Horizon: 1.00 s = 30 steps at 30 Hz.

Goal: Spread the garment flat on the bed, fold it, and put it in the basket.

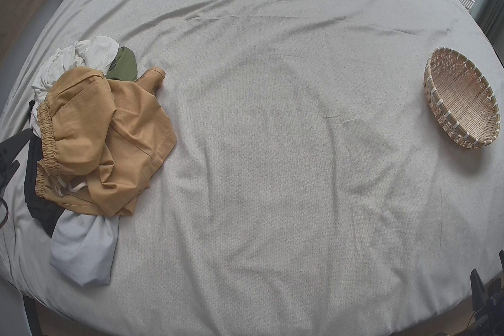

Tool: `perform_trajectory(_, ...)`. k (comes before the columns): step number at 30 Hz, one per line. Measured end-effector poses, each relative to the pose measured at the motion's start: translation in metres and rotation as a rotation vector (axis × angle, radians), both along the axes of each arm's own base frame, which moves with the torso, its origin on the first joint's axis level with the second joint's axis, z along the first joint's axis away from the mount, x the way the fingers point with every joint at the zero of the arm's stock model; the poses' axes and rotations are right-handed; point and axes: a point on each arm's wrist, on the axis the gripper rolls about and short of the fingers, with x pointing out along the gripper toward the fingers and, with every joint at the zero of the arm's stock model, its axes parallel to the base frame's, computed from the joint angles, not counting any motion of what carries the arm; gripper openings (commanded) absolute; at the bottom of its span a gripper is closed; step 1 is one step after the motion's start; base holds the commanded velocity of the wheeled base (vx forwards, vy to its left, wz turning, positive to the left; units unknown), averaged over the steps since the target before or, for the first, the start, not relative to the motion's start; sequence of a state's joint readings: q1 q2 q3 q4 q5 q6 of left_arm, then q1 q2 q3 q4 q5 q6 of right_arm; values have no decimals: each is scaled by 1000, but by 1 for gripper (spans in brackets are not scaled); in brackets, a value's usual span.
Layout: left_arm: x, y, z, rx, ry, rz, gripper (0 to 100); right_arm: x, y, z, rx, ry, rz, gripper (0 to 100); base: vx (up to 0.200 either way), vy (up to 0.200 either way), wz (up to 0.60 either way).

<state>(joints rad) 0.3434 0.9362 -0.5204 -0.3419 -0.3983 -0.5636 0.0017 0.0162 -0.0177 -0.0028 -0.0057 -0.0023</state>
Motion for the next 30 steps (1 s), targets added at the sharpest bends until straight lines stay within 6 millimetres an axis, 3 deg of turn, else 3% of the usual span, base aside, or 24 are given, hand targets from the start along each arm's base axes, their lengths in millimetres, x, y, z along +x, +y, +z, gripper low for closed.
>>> perform_trajectory(6, 30, 27, -6, -31, 35, 25, 100, 0, 0, 0, 0, 0, 0, 100, 0, 0, 0)
perform_trajectory(14, 67, 47, -11, -31, 16, -2, 100, 0, 0, 0, 1, 0, -1, 100, 0, 0, 0)
perform_trajectory(24, 115, 63, -8, -95, 21, -42, 100, 0, 0, 0, 2, 0, -1, 100, 0, 0, 0)
perform_trajectory(30, 139, 63, -6, -125, 21, -80, 100, 0, 0, 0, 2, 0, -1, 100, 0, 0, 0)
